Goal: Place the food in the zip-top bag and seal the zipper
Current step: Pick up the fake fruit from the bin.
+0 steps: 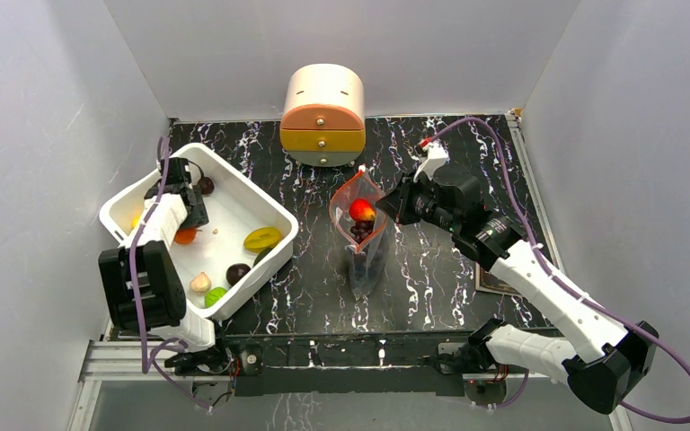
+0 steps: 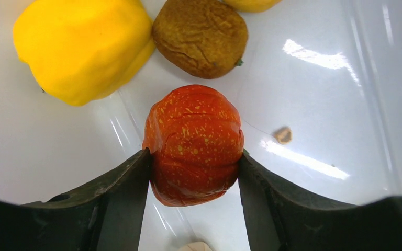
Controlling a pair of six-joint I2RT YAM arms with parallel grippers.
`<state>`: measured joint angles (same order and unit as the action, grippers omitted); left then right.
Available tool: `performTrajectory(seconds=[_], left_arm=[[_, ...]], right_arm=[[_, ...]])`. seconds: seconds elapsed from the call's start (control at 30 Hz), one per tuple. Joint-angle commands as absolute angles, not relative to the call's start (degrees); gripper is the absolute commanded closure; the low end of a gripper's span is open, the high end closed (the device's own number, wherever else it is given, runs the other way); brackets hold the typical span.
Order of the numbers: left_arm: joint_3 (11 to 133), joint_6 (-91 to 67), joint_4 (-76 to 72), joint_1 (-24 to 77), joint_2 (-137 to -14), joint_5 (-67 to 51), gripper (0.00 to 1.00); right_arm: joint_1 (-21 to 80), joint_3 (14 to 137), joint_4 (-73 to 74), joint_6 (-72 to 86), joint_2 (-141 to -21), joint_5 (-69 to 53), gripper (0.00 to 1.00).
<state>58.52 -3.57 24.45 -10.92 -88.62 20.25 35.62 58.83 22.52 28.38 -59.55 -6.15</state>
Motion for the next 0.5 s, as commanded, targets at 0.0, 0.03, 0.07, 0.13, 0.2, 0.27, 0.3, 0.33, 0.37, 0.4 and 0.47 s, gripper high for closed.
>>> performTrajectory(seconds=[0.0,0.03,0.07,0.13,0.2,0.27,0.3,0.33,0.37,0.4,0.47], left_arm=[[60.5,-7.2,29.7,-10.6,-82.8,14.3,0.78],[60.4,-7.5,30.3,-10.6,-81.9,13.6,0.78],[60.3,-7.6,30.8,-10.6,-81.2,12.7,0.78],[60.1,-7.7,32.2,-10.6,-79.5,11.7,0.78],[59.7,-7.9,33.3,-10.5,-77.9,10.7,0.78],[59.5,-8.1,34.6,-10.5,-75.8,8.9,0.78],[59.6,-8.2,35.5,-10.5,-75.1,7.9,0.78],[59.7,-8.3,36.3,-10.4,-74.3,6.8,0.78],[59.9,-8.3,36.9,-10.4,-73.4,5.7,0.78],[59.9,-7.9,37.2,-10.4,-72.4,3.7,0.78],[59.4,-6.3,36.5,-10.4,-70.6,-1.2,0.77]], right_arm=[[35.8,60.5,19.4,27.8,-57.0,-5.3,1.00],[35.8,60.4,19.4,27.9,-56.8,-5.3,1.00],[35.9,60.5,19.4,27.9,-56.7,-5.3,1.00],[35.8,60.8,20.0,27.7,-56.5,-5.4,1.00],[35.8,61.3,21.1,27.5,-56.3,-5.0,1.00],[35.8,61.3,21.6,27.4,-55.9,-4.5,1.00],[35.8,61.3,21.8,27.3,-55.8,-4.4,1.00],[35.8,61.3,21.9,27.3,-55.8,-4.5,1.00],[35.8,61.3,22.2,27.2,-55.8,-4.5,1.00],[35.8,61.3,22.4,27.0,-56.0,-4.7,1.00],[35.8,61.3,23.0,26.3,-56.2,-5.1,1.00]])
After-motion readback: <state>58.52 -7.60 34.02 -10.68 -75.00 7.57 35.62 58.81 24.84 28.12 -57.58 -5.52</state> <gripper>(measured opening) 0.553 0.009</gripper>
